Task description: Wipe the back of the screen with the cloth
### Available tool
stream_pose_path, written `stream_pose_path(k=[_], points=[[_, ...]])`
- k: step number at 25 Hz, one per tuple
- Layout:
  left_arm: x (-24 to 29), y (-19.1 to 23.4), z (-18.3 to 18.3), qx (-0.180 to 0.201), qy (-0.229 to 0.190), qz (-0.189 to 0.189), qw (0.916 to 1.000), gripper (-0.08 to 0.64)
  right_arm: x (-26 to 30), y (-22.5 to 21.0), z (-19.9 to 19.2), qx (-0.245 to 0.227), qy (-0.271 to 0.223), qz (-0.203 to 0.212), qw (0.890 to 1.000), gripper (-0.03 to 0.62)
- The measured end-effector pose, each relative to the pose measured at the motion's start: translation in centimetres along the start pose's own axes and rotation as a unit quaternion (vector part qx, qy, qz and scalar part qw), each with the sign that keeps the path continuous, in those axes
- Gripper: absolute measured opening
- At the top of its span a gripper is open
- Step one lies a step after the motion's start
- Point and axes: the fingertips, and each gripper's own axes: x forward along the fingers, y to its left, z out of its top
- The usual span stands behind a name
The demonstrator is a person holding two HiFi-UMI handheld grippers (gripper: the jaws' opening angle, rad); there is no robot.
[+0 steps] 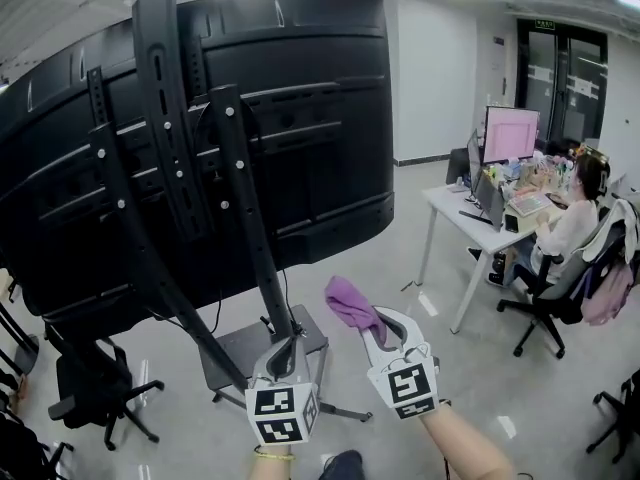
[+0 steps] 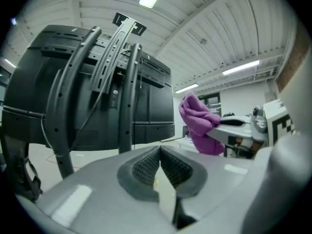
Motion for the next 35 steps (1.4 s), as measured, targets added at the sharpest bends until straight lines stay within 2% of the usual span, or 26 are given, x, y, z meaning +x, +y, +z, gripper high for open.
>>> stream_pose_path(k=[6, 10, 12, 15, 19, 24, 26, 30, 32, 35], points=[[6.7, -3.6, 2.4, 0.006, 0.0, -0.023, 0.9997, 0.008, 1.2, -6.7, -0.9, -0.003, -0.009, -0.027, 1.0, 0.06], [13.1, -4.4, 4.1, 0.004, -0.005, -0.017, 0.9998, 0.008, 4.5, -12.0, 0.9, -0.075, -0.028, -0.022, 0.997, 0.06], [16.5, -4.4, 5.6, 0.002, -0.009, -0.011, 0.9999, 0.008, 7.1, -15.5, 3.8, -0.133, -0.049, -0.018, 0.99, 0.06], [21.2, -4.6, 8.4, 0.003, -0.018, -0.005, 0.9998, 0.008, 11.5, -21.2, 10.0, -0.211, -0.091, -0.028, 0.973, 0.06], [26.1, -4.4, 12.5, 0.008, -0.041, 0.008, 0.9991, 0.008, 17.5, -28.5, 18.6, -0.28, -0.132, -0.065, 0.949, 0.06], [29.7, -3.7, 15.0, 0.022, -0.046, 0.016, 0.9985, 0.008, 22.5, -36.0, 27.2, -0.294, -0.178, -0.124, 0.931, 0.06], [30.6, -3.1, 15.4, 0.027, -0.048, 0.026, 0.9982, 0.008, 24.3, -37.8, 29.9, -0.309, -0.187, -0.145, 0.921, 0.06], [31.4, -2.4, 15.8, 0.033, -0.048, 0.039, 0.9975, 0.008, 27.3, -40.2, 34.1, -0.319, -0.196, -0.176, 0.91, 0.06], [31.4, -2.2, 15.8, 0.041, -0.048, 0.046, 0.997, 0.008, 28.8, -40.8, 35.5, -0.325, -0.192, -0.187, 0.907, 0.06], [31.0, -1.5, 15.4, 0.046, -0.047, 0.059, 0.9961, 0.008, 30.9, -40.8, 36.3, -0.319, -0.185, -0.19, 0.91, 0.057]])
